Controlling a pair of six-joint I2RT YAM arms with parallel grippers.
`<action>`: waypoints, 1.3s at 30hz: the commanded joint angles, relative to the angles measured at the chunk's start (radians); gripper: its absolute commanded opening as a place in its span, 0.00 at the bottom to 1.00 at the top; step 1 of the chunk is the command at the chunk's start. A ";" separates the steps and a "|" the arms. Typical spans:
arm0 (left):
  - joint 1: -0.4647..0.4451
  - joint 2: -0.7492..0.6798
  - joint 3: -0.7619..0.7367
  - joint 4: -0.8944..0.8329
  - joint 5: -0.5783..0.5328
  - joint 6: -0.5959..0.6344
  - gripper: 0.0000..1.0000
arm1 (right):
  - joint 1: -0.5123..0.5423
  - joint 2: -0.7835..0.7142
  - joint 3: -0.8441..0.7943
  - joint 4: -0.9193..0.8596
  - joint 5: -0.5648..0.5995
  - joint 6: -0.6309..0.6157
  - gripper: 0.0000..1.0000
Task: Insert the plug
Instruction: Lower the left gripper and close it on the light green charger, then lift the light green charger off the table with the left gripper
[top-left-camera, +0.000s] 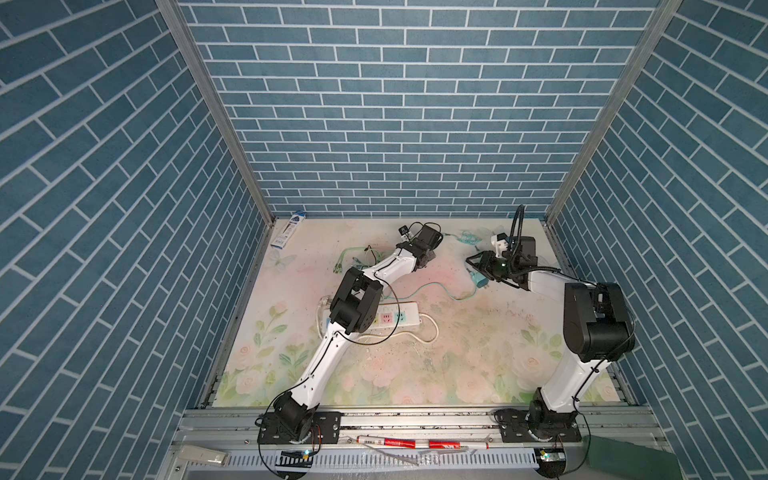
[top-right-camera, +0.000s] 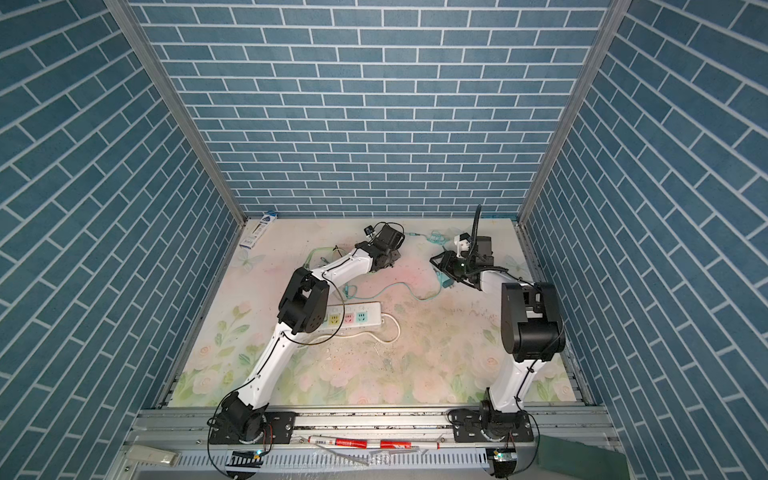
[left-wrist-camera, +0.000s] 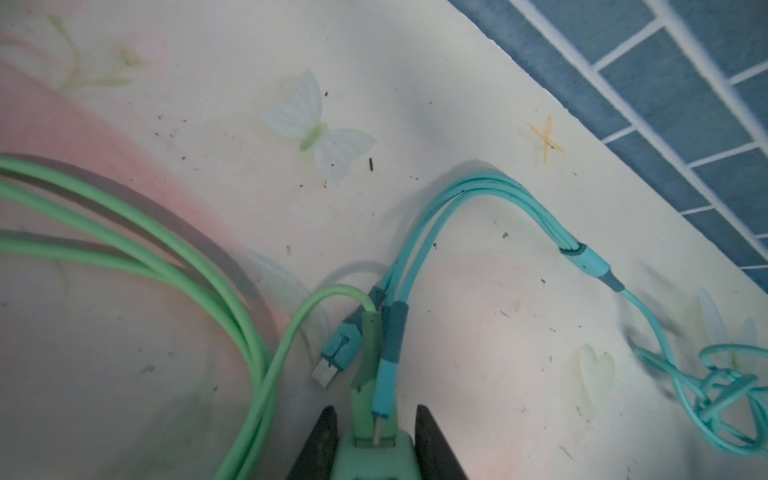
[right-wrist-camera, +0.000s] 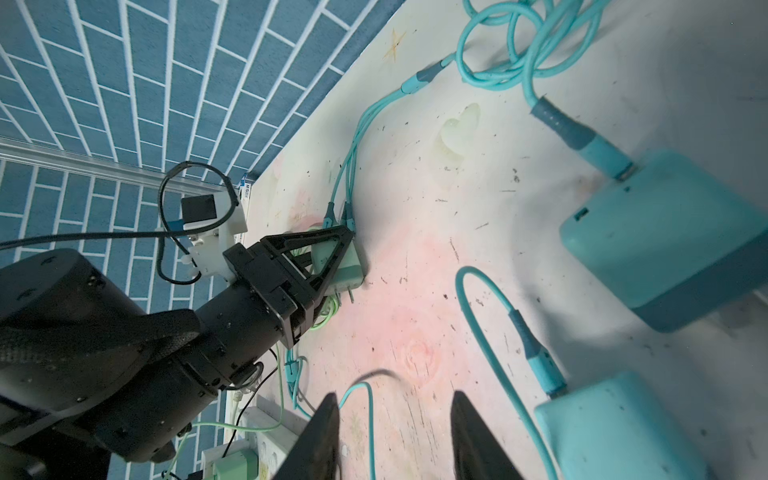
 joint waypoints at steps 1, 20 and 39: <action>0.009 -0.022 -0.049 -0.015 0.038 0.006 0.24 | -0.002 -0.039 -0.029 0.014 -0.005 -0.004 0.44; 0.033 -0.102 -0.070 -0.034 0.185 0.176 0.24 | -0.001 -0.048 0.015 -0.068 0.004 -0.052 0.44; 0.010 -0.018 0.090 -0.255 0.204 0.280 0.24 | 0.000 -0.033 0.007 -0.053 -0.006 -0.044 0.44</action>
